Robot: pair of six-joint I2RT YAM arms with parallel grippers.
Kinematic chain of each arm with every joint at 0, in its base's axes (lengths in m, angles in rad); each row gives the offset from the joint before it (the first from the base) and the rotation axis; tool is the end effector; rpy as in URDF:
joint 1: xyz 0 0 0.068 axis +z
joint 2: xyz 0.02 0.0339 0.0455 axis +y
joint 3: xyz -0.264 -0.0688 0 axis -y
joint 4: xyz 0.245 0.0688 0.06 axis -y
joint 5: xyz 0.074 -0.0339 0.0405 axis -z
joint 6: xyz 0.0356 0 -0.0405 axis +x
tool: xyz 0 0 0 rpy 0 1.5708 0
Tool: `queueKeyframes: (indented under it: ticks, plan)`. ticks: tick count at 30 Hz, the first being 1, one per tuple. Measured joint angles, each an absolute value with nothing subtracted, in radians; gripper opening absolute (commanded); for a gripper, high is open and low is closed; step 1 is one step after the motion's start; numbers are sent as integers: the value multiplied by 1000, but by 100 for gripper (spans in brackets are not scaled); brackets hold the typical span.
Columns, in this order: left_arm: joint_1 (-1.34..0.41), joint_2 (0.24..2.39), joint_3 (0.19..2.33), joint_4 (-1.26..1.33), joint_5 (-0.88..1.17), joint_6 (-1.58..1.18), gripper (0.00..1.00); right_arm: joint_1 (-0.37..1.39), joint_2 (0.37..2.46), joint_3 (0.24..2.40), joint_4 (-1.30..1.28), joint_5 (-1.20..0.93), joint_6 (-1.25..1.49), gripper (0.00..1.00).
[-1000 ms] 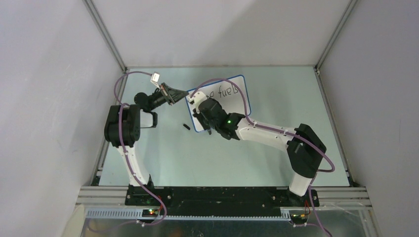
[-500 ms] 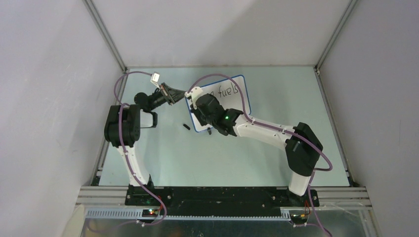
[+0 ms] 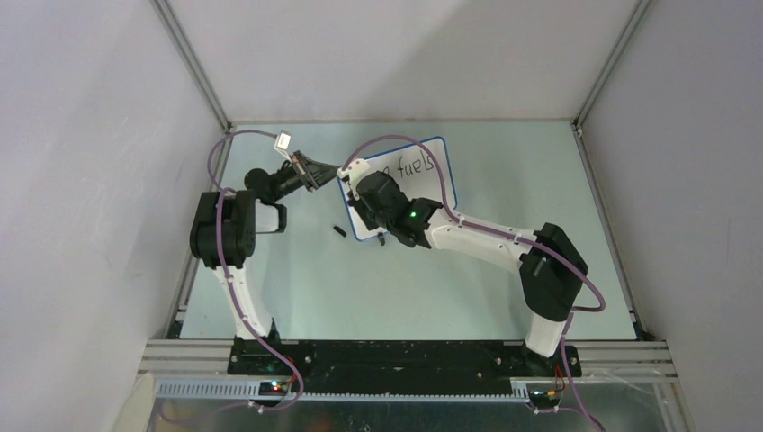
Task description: Write a sentence on the whiteboard
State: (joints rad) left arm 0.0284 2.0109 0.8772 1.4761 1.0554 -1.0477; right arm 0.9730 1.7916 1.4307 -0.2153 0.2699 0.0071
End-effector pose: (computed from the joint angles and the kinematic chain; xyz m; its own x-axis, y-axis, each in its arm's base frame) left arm 0.3775 -0.0203 0.1865 -0.5299 -0.4422 -0.7236 0.6930 0.2660 -0.6701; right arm 0.2437 0.3410 0.2817 -0.3114 -0.4452 -0.8395 -0.6686 0.7304 -0.1393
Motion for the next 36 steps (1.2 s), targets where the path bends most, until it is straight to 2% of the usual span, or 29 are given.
queueKeyframes:
  ticks: [36]
  plan:
    - [28,2011,877,1476,1055,-1047,0,976,1833,1412,-237,281,11,0]
